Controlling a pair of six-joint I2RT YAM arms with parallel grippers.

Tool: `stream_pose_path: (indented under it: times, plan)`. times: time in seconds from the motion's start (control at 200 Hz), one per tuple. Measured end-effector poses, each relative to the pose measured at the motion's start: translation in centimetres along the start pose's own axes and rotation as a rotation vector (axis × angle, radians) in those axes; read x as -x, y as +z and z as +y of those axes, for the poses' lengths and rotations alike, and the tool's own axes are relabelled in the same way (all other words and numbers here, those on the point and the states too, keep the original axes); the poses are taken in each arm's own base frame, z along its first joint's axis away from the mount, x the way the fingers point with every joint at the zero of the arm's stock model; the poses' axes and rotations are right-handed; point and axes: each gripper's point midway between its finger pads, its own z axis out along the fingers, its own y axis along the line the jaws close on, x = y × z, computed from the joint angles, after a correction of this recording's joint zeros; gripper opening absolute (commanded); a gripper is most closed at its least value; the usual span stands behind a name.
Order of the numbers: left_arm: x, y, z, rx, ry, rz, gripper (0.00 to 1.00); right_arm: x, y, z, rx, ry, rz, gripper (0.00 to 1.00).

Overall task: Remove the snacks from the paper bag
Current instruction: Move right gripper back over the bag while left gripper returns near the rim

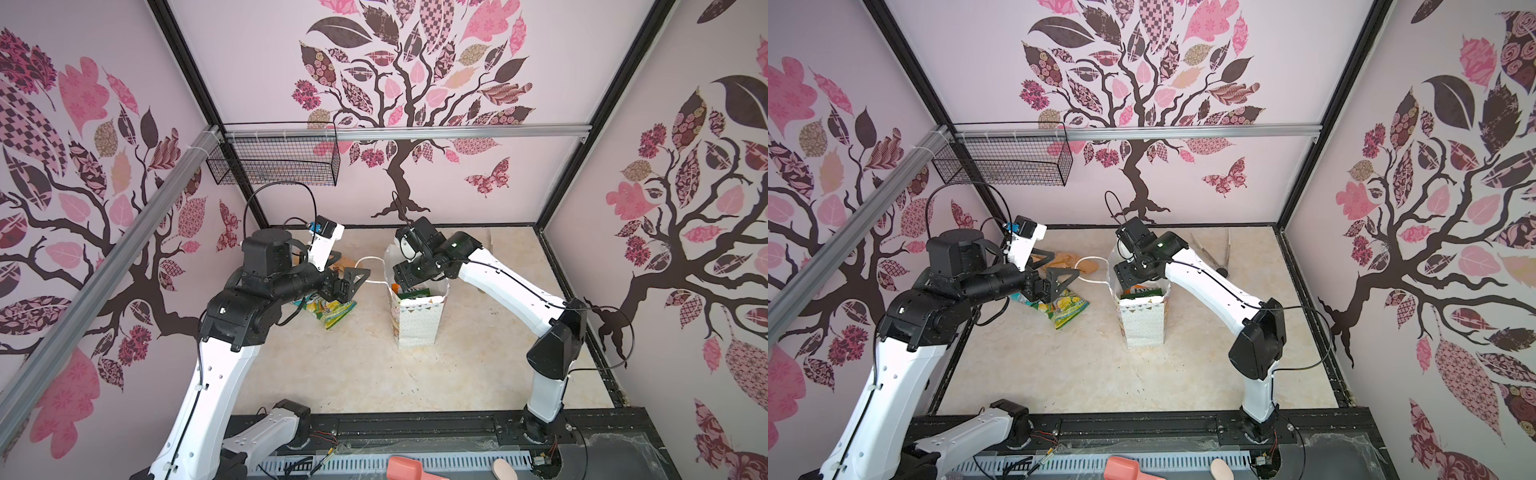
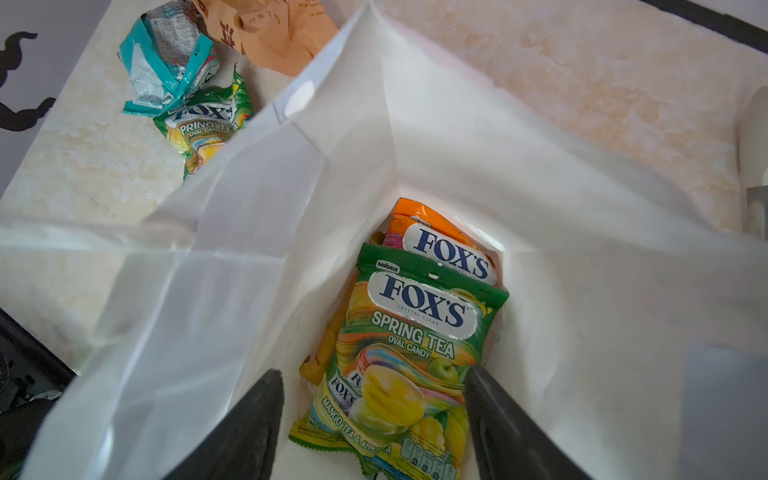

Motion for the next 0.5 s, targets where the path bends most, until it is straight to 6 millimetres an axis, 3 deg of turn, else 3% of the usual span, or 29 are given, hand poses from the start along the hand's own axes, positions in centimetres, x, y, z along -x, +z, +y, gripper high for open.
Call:
stream_pose_path:
  times: [0.5]
  plan:
    - [-0.4, 0.2, 0.0, -0.003, 0.012, 0.018, 0.93, -3.9, 4.7, -1.0, -0.041, -0.004, 0.128, 0.74]
